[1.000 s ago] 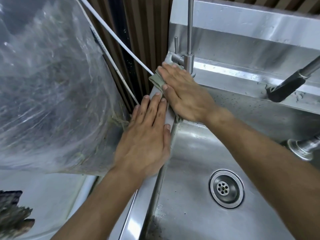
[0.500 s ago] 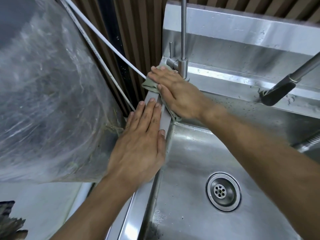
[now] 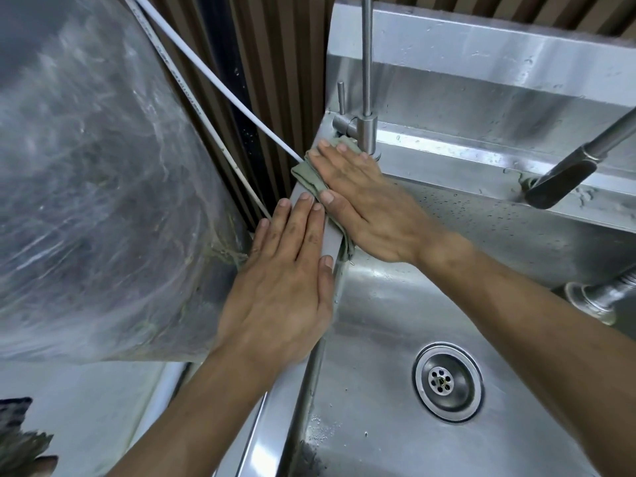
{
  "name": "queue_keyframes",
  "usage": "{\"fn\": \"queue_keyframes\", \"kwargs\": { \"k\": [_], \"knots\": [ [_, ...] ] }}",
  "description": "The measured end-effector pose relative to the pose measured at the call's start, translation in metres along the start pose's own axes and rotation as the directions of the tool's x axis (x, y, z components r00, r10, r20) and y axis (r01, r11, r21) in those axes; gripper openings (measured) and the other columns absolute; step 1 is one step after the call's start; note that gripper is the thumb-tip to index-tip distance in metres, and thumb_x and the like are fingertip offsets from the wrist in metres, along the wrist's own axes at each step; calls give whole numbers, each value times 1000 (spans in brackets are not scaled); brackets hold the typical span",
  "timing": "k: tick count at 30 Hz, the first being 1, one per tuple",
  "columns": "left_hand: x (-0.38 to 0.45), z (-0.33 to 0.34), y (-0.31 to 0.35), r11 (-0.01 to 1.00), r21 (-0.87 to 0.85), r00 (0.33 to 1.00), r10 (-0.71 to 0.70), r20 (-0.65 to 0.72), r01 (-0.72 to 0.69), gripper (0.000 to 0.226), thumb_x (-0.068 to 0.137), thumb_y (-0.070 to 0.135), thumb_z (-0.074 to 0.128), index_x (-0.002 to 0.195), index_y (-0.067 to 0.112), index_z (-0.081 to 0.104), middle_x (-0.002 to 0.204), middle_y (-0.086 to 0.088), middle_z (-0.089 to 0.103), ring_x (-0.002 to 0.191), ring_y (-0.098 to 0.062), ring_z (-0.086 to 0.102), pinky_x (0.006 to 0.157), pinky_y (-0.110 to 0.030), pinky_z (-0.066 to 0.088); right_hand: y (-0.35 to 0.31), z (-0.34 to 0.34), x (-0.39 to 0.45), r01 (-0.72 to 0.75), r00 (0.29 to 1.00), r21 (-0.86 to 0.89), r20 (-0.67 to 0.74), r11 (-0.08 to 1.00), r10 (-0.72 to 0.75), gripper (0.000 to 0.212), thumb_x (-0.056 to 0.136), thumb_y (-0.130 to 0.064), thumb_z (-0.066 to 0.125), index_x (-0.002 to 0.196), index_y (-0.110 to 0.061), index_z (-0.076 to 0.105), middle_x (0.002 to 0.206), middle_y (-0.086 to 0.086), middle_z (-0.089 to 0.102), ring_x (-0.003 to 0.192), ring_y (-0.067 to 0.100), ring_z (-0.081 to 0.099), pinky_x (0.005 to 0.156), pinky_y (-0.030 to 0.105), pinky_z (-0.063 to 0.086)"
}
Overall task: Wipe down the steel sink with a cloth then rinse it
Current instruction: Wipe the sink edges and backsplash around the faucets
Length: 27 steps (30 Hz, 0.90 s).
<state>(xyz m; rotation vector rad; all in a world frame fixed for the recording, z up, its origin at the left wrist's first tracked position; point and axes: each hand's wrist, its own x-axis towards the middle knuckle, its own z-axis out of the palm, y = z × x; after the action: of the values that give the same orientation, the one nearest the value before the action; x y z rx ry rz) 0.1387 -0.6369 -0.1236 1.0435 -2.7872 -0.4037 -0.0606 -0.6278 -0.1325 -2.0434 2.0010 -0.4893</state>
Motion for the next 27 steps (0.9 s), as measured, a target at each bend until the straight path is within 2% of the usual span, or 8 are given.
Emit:
{"fn": "queue_keyframes", "kwargs": {
  "k": [4,10,12,14,17,22,24,27],
  "knots": [
    [0,1,-1,1000,7,1000,7,1,-7,65,104,41,7,164,18,-4,172,2,-12,158,-12,-19,125,-30,-17,-1,3,7,-22,997,49,-72,999,25,53,113,-35,26,164,-24,20,172,-4,12,159,9,0,129,29,-5],
    [0,3,0,1000,19,999,24,-24,-23,67,104,41,10,165,15,7,174,-2,0,160,-18,-6,128,-34,-8,2,19,-14,-40,888,175,-446,984,116,34,105,-10,52,136,-13,65,142,1,64,141,15,51,120,35,38],
    [3,-2,2,1000,19,999,23,-25,-22,69,102,39,16,164,11,21,173,-8,15,160,-24,8,129,-36,0,-1,20,-35,-93,764,402,-558,911,324,31,106,-8,52,133,-15,67,137,1,67,133,11,57,112,30,46],
    [18,-6,4,999,30,999,44,-19,-43,69,99,40,19,159,7,32,168,-12,28,157,-28,19,129,-39,6,2,9,-49,-85,516,613,-647,786,561,31,109,-12,49,134,-13,66,130,1,70,120,5,64,102,24,51],
    [57,-7,7,996,66,997,65,37,-67,76,98,46,7,163,10,21,172,-9,15,160,-26,6,129,-38,-3,12,-22,-34,-41,316,528,-798,848,513,35,110,-14,43,141,-8,59,143,14,61,136,21,56,115,37,45],
    [82,2,6,983,164,995,67,70,-78,74,99,47,0,166,17,1,174,2,-5,160,-20,-13,128,-38,-13,50,-40,37,-237,759,-248,-650,939,20,50,112,-19,35,161,-10,28,169,15,23,157,33,17,129,40,6],
    [80,1,6,986,144,995,68,73,-78,73,99,46,0,166,17,1,174,3,-6,160,-18,-14,127,-37,-15,64,-42,43,-247,828,-548,-548,800,-120,54,112,-24,34,162,-8,22,169,15,21,157,33,18,128,43,5],
    [81,0,6,988,133,995,67,72,-76,72,99,45,0,166,17,0,174,3,-8,159,-17,-15,127,-36,-15,74,-56,28,-265,834,-619,-532,739,-147,56,112,-27,29,163,-6,17,170,17,18,157,34,17,128,44,6]
  ]
}}
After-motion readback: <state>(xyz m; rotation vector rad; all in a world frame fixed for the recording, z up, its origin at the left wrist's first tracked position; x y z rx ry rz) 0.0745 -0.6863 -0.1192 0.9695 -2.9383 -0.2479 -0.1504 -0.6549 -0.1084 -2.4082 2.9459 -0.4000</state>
